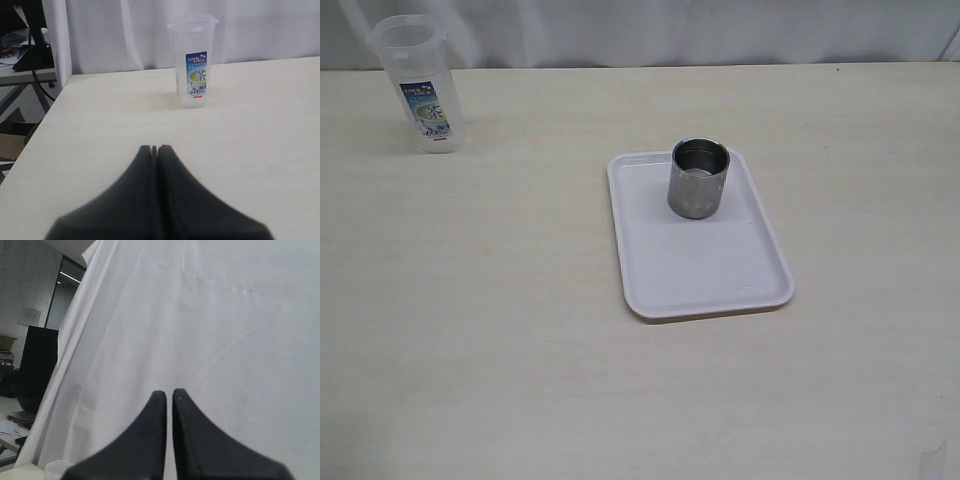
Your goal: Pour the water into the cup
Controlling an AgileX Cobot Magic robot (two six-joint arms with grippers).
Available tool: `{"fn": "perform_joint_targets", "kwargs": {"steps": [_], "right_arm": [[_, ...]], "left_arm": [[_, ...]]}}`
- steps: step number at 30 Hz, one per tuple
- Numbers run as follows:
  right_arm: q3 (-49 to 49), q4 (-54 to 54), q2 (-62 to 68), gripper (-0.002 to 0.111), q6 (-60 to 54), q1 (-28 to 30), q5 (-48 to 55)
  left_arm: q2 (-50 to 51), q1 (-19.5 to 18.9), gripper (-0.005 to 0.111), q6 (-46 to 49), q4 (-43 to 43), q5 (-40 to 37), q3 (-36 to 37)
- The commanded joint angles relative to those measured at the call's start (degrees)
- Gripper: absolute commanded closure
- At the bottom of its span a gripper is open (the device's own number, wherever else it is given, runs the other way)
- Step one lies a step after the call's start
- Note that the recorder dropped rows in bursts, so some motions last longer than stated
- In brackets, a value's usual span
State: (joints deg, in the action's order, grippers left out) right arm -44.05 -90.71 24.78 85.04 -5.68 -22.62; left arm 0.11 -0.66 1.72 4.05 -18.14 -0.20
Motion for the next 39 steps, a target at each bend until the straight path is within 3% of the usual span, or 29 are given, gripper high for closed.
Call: {"fn": "perform_joint_targets", "kwargs": {"steps": [1, 15, 19, 31, 39], "right_arm": [[0.21, -0.13, -0.28, 0.104, 0.21, 0.22, 0.06], [1.24, -0.13, -0.26, 0.104, -0.37, 0.22, 3.35], [4.03, 7.98, -0.26, 0.104, -2.17, 0.22, 7.96], [13.78, 53.69, -2.89, 0.104, -53.71, 0.22, 8.06], [25.45, 71.85, -8.68, 0.104, -75.49, 0.22, -5.53]], "left_arm": [[-0.11, -0.25, 0.107, -0.11, -0.1, 0.5, 0.2], [-0.11, -0.25, 0.107, -0.11, -0.1, 0.5, 0.2], [-0.11, -0.25, 0.107, -0.11, -0.1, 0.5, 0.2], [-0.11, -0.25, 0.107, -0.11, -0.1, 0.5, 0.2], [-0.11, -0.25, 0.107, -0.11, -0.1, 0.5, 0.2]]}}
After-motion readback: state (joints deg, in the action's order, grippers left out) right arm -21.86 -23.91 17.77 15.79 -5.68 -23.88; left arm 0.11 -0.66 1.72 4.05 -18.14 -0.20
